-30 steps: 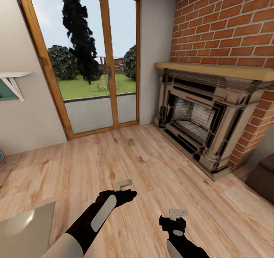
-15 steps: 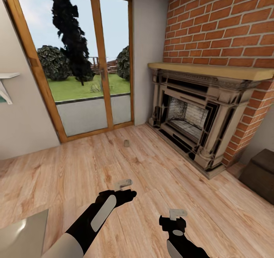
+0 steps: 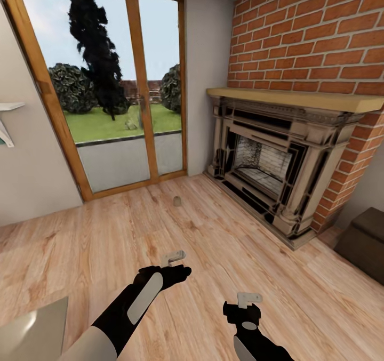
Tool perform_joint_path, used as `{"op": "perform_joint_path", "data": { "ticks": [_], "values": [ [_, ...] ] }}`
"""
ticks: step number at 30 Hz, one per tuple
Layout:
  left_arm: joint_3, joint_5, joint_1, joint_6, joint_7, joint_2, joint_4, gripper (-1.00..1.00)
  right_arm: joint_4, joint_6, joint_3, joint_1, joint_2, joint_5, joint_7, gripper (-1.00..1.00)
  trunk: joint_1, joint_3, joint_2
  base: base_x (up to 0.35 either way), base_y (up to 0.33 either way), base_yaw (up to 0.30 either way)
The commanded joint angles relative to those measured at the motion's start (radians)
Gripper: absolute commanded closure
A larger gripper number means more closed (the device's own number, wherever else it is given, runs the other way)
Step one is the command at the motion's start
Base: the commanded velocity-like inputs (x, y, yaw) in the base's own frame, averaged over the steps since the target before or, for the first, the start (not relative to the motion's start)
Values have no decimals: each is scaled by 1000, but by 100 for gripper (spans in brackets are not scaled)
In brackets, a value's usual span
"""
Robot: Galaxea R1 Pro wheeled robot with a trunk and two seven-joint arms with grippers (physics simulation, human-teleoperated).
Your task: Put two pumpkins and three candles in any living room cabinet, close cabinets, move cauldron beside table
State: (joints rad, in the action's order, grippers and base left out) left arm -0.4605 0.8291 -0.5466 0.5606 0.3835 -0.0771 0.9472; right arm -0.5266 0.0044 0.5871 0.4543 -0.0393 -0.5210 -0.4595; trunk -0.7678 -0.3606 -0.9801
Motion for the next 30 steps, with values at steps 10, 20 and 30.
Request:
{"op": "perform_joint_path", "data": {
  "ticks": [10, 20, 30],
  "values": [
    [-2, 10, -1, 1, 9, 0, 2, -100, -1, 1, 8, 1, 1, -8, -8, -100, 0, -1, -1, 71, 72, 0],
    [-3, 11, -1, 1, 10, 0, 2, -100, -1, 1, 7, 1, 1, -8, -8, -100, 0, -1, -1, 34, 103, 0],
    [-2, 10, -1, 1, 11, 0, 2, -100, -1, 2, 8, 1, 1, -8, -8, -100, 0, -1, -1, 55, 93, 0]
  ]
}}
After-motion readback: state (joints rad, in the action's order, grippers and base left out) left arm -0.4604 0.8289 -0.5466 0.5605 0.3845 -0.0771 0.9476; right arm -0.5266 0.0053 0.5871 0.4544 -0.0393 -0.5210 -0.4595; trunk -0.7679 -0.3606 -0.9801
